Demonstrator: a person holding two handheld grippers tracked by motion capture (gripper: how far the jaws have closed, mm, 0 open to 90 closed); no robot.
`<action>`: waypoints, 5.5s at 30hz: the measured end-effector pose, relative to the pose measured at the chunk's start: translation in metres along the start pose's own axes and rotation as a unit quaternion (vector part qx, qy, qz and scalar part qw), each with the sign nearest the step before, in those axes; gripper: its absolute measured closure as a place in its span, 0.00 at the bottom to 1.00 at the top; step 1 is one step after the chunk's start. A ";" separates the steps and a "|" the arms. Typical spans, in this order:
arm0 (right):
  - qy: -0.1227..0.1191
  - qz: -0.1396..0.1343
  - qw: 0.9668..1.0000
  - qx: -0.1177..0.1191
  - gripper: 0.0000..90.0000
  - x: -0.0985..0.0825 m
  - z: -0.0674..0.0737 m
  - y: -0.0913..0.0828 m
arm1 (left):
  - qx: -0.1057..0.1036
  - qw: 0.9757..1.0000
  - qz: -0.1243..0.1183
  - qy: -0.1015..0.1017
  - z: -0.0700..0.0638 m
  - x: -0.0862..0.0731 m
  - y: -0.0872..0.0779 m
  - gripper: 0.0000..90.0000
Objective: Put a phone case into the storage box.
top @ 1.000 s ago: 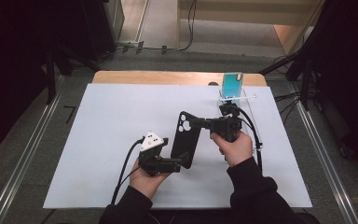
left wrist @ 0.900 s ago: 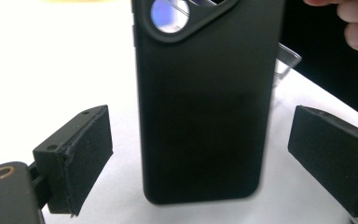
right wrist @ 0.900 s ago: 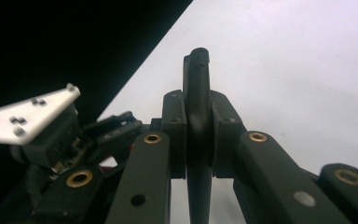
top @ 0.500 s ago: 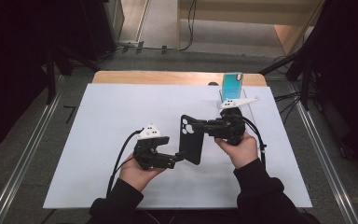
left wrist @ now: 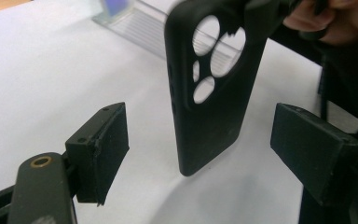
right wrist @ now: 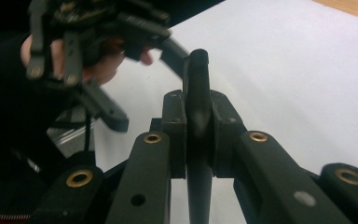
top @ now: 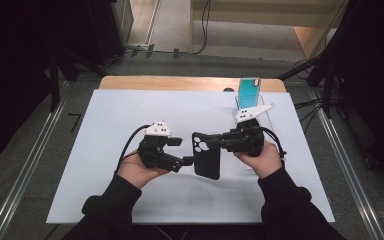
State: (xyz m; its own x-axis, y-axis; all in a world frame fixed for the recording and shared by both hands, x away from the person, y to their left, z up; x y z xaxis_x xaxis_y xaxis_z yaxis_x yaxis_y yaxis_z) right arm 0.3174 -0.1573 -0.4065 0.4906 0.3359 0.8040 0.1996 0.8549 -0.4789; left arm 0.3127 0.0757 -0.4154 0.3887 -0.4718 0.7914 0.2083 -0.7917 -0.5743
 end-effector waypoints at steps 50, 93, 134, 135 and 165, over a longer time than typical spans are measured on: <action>0.006 -0.070 0.998 -0.004 0.00 -0.005 0.003 0.010 | 0.004 0.999 0.025 -0.034 0.008 0.035 -0.017 0.86; 0.062 -0.072 0.975 -0.200 0.14 -0.006 0.005 0.057 | 0.081 0.992 -0.004 -0.097 -0.006 0.053 0.000 0.80; 0.048 -0.054 0.987 -0.144 0.14 0.009 -0.023 -0.035 | 0.034 0.998 0.049 -0.011 0.012 -0.056 -0.028 0.35; 0.050 -0.059 0.986 -0.148 0.14 0.010 -0.025 -0.038 | 0.035 0.998 0.050 -0.012 0.012 -0.059 -0.030 0.35; 0.143 -0.095 0.923 -0.345 0.14 0.016 -0.122 -0.091 | 0.071 0.993 0.032 -0.085 0.021 -0.105 -0.056 0.35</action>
State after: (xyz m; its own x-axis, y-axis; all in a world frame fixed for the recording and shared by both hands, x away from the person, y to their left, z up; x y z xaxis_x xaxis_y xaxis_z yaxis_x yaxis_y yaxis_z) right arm 0.4112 -0.2778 -0.3928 0.5748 0.0037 0.8183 0.7494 0.3992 -0.5282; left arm 0.2794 0.1779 -0.4709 0.5480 -0.4378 0.7128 0.2976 -0.6943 -0.6553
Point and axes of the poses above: each handheld gripper's, and its own axes: y roughly forward along the jaws, x roughly out of its top, z roughly to its left, the point moved 3 cm from there along y, roughly forward along the jaws, and after that the axes turned 2 degrees about y, right-handed, at the moved point
